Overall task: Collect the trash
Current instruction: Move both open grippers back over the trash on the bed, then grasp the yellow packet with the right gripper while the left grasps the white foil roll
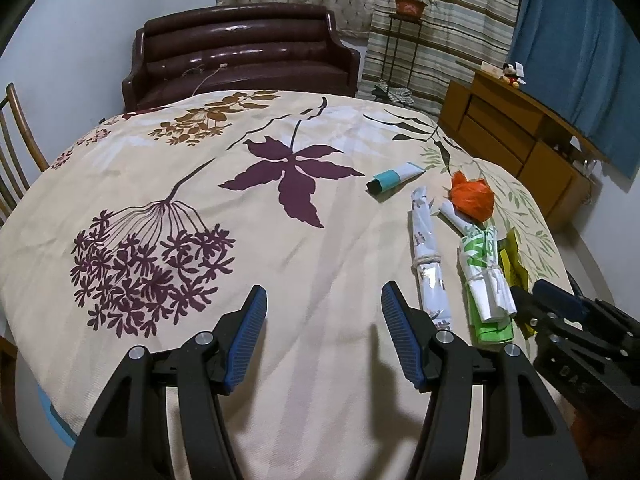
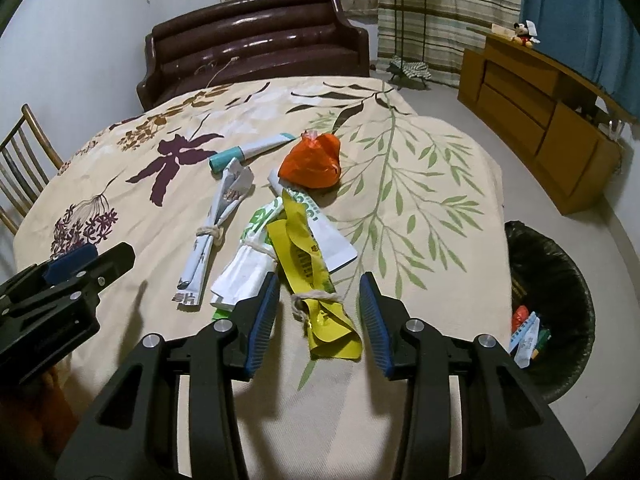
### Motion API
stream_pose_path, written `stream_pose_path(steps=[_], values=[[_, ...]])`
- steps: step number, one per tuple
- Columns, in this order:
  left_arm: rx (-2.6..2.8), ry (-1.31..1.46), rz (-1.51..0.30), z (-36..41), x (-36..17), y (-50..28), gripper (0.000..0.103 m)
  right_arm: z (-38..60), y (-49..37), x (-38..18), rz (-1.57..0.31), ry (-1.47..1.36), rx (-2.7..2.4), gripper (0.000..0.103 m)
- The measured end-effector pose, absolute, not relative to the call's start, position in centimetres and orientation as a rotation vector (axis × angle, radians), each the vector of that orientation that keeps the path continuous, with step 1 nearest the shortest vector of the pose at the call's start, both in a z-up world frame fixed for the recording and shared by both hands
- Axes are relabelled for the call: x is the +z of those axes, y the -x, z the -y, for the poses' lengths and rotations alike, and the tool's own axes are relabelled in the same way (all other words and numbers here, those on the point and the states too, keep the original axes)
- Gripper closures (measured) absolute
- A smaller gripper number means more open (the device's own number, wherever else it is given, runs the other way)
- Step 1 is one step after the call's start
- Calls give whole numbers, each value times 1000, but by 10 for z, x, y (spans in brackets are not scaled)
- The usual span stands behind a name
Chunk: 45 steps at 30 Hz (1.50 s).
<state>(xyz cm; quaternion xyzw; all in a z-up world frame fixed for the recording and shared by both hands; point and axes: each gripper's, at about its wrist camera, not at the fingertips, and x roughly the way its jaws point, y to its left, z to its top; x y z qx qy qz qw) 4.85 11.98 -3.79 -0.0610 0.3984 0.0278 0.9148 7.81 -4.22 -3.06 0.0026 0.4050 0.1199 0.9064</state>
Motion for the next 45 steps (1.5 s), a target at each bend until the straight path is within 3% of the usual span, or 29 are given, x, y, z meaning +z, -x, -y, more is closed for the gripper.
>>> stream_pose_path(steps=[2, 5, 33, 39, 45], values=[[53, 125, -823, -118, -38, -50, 44, 41, -81, -33, -850, -7, 253, 72], [46, 122, -827, -115, -39, -51, 44, 38, -82, -36, -857, 4, 256, 77], [-55, 93, -872, -70, -46, -97, 45, 95, -95, -29, -807, -104, 177, 78], [-70, 52, -893, -63, -50, -102, 58, 98, -99, -32, -812, -114, 178, 78], [-89, 24, -889, -59, -51, -101, 83, 98, -100, -32, -813, -114, 179, 78]])
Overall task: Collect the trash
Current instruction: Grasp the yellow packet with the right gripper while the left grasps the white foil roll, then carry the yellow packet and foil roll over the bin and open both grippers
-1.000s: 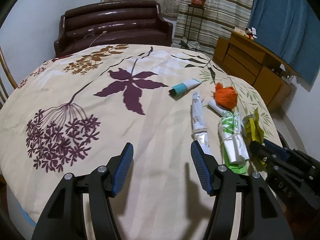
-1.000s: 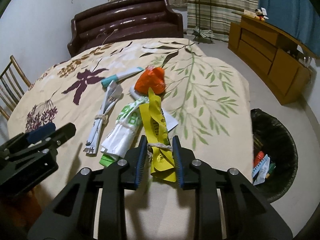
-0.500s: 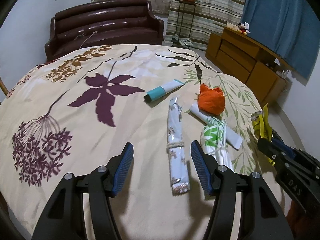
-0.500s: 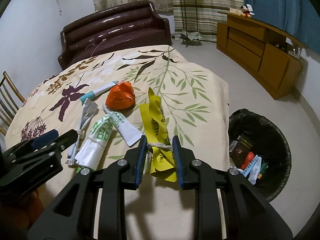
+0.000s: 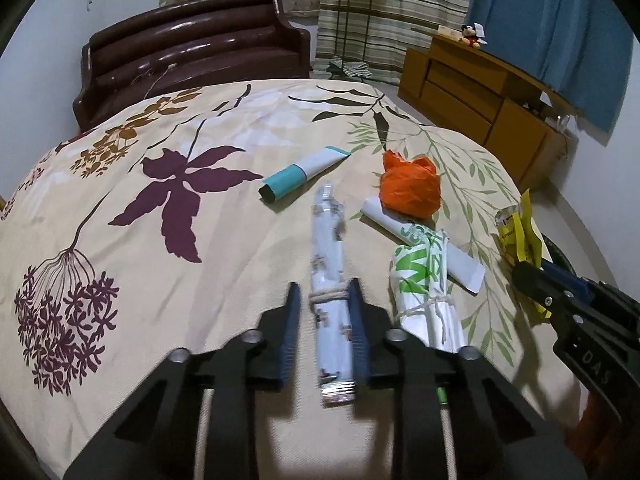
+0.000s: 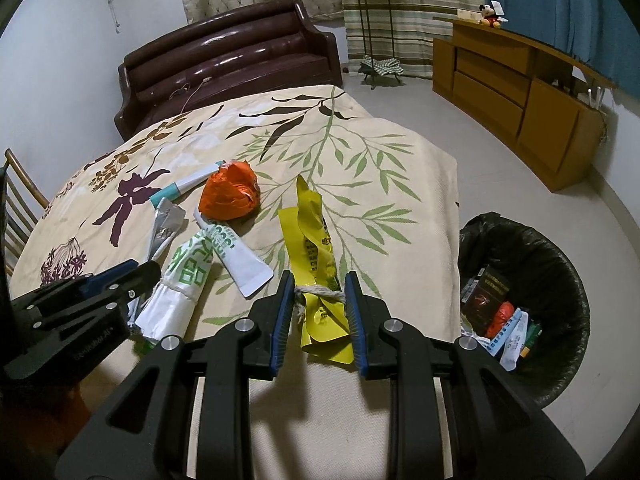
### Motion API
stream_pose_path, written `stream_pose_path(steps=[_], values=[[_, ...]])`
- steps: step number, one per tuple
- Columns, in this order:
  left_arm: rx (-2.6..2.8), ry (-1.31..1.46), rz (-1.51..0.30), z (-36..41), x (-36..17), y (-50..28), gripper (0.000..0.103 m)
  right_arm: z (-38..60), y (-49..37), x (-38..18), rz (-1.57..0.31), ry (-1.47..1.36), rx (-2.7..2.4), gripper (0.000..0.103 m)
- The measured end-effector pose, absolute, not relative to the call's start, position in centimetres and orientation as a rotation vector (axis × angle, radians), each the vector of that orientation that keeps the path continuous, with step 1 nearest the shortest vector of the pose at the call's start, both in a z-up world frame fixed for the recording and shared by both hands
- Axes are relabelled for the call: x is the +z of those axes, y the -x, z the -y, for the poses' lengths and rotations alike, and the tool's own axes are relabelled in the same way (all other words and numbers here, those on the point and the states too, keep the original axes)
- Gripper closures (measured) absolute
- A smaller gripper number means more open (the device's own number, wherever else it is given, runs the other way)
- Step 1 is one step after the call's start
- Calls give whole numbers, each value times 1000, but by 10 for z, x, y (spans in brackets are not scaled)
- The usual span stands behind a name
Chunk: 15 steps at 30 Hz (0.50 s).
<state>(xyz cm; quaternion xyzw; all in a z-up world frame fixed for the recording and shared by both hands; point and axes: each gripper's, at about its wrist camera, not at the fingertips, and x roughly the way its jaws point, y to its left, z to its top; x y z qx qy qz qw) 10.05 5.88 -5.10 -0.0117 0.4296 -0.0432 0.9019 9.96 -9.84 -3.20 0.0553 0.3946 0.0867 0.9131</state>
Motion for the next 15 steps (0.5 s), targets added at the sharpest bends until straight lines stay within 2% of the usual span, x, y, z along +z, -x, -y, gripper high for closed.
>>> stream_pose_path(steps=[15], values=[[-81, 21, -825, -58, -35, -82, 84, 103, -96, -31, -801, -120, 164, 78]])
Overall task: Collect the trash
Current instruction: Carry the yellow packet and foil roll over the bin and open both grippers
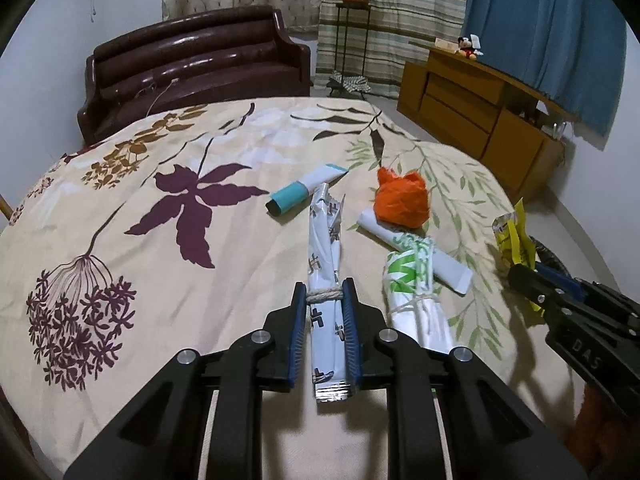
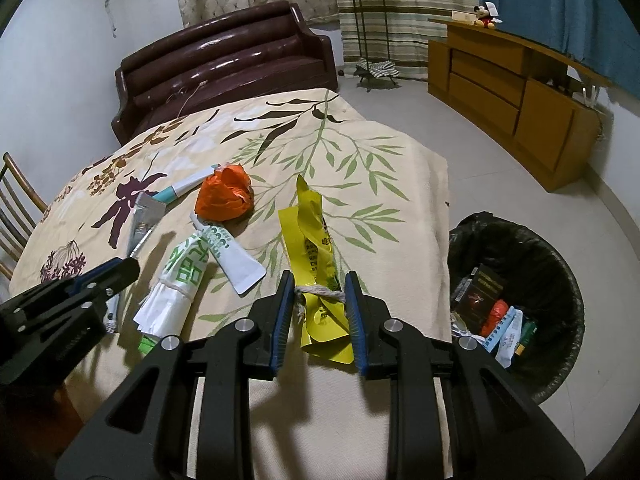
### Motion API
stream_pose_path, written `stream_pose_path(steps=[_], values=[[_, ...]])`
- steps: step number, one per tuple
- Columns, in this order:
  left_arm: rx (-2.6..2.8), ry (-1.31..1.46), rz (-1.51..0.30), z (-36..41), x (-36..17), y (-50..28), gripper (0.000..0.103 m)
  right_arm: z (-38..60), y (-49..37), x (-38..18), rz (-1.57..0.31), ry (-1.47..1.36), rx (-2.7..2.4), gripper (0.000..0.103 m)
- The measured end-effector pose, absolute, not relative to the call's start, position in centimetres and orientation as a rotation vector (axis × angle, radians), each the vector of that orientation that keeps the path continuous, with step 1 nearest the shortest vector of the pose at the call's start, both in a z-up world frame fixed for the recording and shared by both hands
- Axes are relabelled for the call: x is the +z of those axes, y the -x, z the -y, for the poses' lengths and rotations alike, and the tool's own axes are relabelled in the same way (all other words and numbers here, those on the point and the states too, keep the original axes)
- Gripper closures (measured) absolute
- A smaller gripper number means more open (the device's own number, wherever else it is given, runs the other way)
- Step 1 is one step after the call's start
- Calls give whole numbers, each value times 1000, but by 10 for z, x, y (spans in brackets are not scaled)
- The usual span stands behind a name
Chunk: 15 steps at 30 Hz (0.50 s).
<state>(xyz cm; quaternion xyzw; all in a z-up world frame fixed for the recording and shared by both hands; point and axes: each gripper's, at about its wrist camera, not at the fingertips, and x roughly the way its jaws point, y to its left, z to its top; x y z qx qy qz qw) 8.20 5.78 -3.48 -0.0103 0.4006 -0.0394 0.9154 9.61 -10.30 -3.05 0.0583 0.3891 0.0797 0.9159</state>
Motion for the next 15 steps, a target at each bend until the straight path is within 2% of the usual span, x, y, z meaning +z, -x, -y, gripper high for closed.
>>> stream_pose_path(steps=[15], values=[[-168, 18, -742, -22, -7, -58, 84, 145, -71, -12, -744, -138, 83, 78]])
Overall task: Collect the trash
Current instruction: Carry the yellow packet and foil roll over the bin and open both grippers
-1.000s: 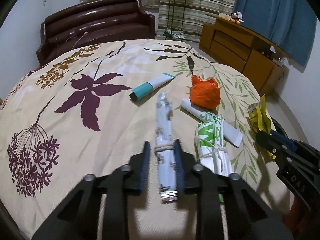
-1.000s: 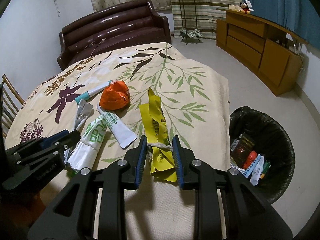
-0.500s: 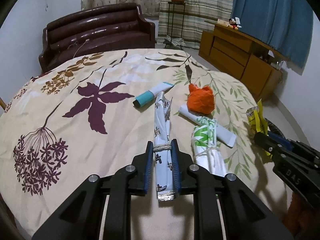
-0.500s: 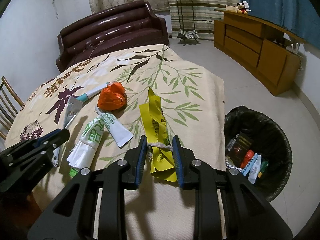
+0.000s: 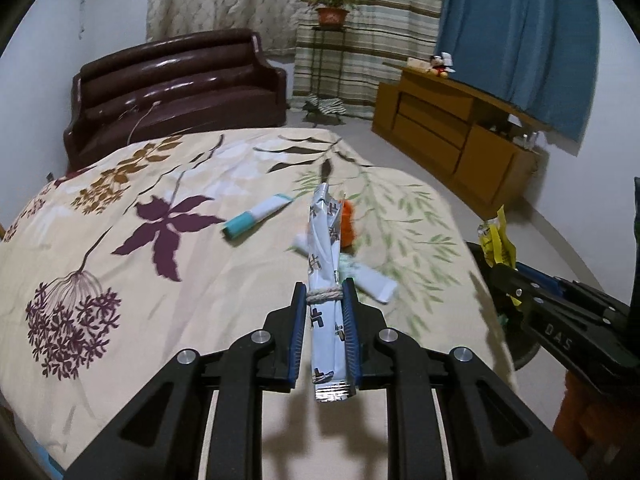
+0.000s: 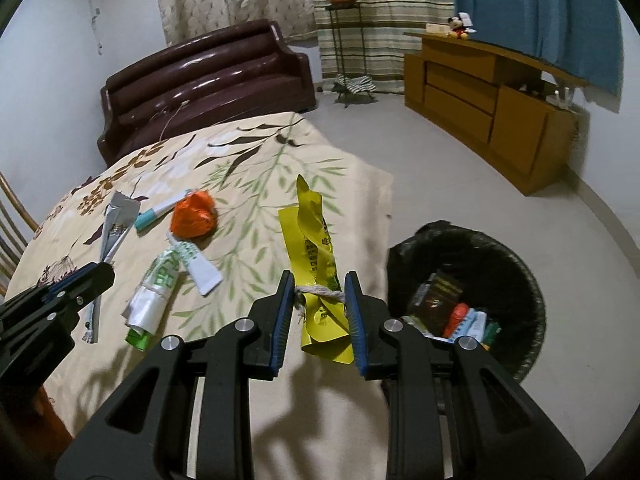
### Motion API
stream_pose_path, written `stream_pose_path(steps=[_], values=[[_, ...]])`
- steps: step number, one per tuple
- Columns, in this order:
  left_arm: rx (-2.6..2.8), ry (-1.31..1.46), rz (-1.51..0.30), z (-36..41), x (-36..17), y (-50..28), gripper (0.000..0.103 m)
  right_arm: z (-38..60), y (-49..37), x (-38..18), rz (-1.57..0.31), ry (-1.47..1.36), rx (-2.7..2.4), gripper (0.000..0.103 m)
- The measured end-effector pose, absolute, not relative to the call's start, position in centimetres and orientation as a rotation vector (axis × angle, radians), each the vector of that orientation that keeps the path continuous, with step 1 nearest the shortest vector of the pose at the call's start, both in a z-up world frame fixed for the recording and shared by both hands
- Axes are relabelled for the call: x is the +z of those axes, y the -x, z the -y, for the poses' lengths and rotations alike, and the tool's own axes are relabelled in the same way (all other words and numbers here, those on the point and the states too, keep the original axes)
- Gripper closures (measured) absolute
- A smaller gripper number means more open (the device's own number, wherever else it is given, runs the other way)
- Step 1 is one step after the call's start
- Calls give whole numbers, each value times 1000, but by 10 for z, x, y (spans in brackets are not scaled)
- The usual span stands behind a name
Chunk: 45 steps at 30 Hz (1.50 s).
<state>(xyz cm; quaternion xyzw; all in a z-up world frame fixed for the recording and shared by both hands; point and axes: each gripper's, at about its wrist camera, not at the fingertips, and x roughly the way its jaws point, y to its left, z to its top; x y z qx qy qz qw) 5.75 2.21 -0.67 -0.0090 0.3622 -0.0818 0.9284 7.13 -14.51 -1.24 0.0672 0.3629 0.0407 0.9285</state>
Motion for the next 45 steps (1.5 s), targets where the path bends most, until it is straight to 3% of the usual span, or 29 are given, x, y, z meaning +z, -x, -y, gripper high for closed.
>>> stream_pose_path(steps=[23, 45], values=[[-374, -74, -727, 102, -10, -65, 84, 259, -51, -20, -712, -214, -127, 78], [-378, -147, -769, 169, -36, -106, 84, 301, -75, -52, -744, -269, -183, 78]])
